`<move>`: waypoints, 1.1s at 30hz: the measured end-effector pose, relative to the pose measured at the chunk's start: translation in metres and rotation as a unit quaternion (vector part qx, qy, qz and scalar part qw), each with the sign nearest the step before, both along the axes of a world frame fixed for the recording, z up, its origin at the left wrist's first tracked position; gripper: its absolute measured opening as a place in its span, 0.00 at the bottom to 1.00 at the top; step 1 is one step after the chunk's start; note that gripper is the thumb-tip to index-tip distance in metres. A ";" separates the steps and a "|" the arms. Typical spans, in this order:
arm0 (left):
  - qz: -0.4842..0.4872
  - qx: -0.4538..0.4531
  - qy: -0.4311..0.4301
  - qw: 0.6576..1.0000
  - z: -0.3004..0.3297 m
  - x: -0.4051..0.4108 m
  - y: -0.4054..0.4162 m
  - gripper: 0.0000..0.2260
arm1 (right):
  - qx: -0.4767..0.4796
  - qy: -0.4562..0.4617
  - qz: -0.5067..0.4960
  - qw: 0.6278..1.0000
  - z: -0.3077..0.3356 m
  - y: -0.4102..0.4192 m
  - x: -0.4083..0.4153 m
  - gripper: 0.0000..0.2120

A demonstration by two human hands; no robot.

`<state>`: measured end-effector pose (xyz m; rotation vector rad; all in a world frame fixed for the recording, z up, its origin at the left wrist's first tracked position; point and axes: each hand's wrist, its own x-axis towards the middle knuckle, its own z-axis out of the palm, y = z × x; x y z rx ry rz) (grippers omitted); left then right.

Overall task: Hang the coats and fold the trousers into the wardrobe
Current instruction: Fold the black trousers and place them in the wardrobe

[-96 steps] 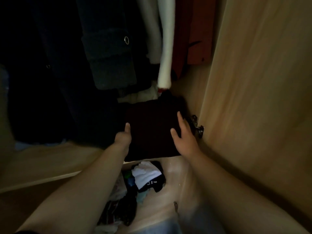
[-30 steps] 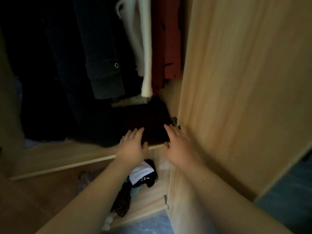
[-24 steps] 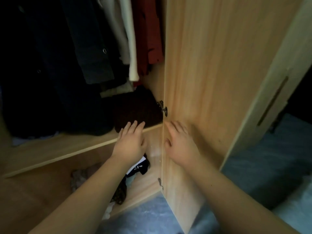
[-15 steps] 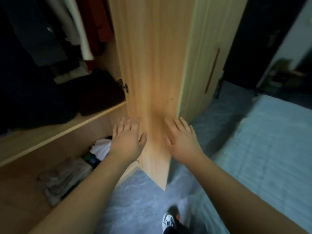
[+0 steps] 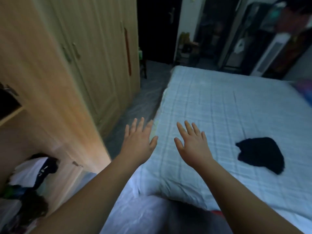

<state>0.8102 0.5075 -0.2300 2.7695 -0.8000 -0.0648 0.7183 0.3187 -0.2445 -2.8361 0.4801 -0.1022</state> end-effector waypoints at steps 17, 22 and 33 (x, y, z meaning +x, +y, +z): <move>-0.221 0.027 0.060 0.973 -0.061 -0.171 -0.424 0.28 | 0.036 0.052 -0.208 0.976 -0.051 -0.361 -0.257 0.31; -0.225 0.047 0.071 0.971 -0.081 -0.171 -0.481 0.28 | 0.066 0.064 -0.224 0.970 -0.081 -0.414 -0.273 0.30; -0.238 0.043 0.149 0.959 -0.158 -0.100 -0.589 0.30 | 0.105 0.094 -0.262 0.955 -0.139 -0.511 -0.216 0.31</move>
